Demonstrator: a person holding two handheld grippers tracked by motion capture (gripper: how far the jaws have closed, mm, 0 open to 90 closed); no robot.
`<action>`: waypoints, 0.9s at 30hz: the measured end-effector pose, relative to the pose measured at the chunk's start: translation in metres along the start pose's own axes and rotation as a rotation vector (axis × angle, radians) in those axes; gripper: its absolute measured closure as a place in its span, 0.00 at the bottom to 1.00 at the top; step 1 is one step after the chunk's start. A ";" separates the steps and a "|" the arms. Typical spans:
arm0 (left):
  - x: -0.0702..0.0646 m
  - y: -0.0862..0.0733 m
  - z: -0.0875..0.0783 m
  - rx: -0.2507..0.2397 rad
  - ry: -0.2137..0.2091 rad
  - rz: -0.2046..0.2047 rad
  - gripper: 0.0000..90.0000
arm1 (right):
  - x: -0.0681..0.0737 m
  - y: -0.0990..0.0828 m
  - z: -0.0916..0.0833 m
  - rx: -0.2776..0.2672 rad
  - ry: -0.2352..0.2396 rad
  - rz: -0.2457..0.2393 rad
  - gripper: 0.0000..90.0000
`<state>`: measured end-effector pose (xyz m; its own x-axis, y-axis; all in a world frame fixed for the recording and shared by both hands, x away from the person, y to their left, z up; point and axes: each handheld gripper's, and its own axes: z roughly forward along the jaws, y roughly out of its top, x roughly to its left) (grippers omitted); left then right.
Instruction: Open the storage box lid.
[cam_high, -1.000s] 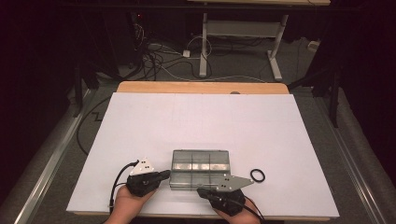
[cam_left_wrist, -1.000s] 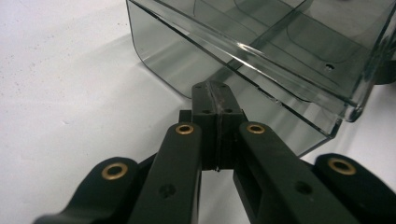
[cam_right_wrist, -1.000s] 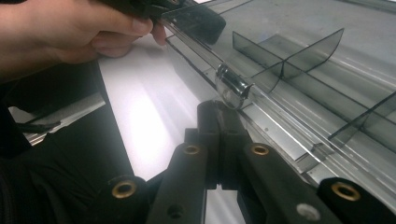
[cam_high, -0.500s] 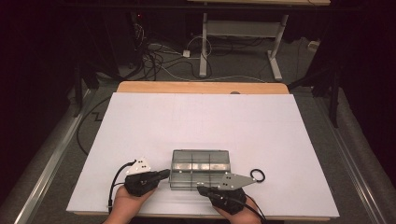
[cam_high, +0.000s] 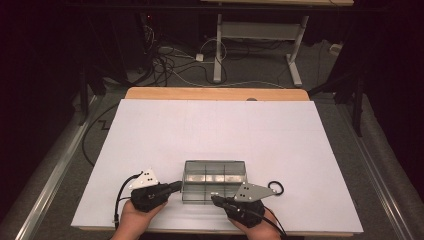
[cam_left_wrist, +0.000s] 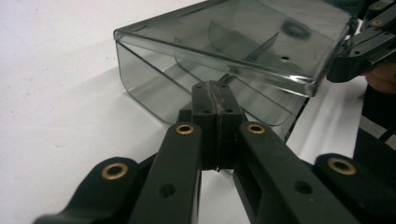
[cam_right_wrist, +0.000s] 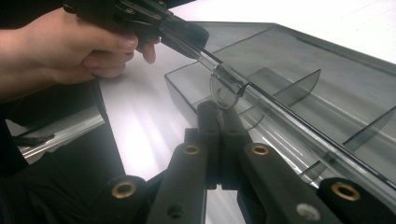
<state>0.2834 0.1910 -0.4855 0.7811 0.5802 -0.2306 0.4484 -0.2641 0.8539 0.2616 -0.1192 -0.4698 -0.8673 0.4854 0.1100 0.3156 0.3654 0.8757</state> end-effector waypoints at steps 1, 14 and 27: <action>-0.001 0.000 0.000 -0.003 -0.002 0.002 0.97 | 0.000 0.001 0.000 -0.003 -0.002 -0.001 1.00; -0.008 0.003 0.005 -0.016 -0.035 0.016 0.97 | 0.000 0.006 -0.004 -0.028 -0.009 -0.013 1.00; -0.010 0.005 0.009 -0.018 -0.044 0.016 0.97 | 0.001 0.007 -0.005 -0.031 -0.014 -0.014 1.00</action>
<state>0.2820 0.1767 -0.4829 0.8067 0.5415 -0.2368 0.4280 -0.2589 0.8659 0.2610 -0.1203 -0.4617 -0.8660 0.4917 0.0909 0.2910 0.3477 0.8913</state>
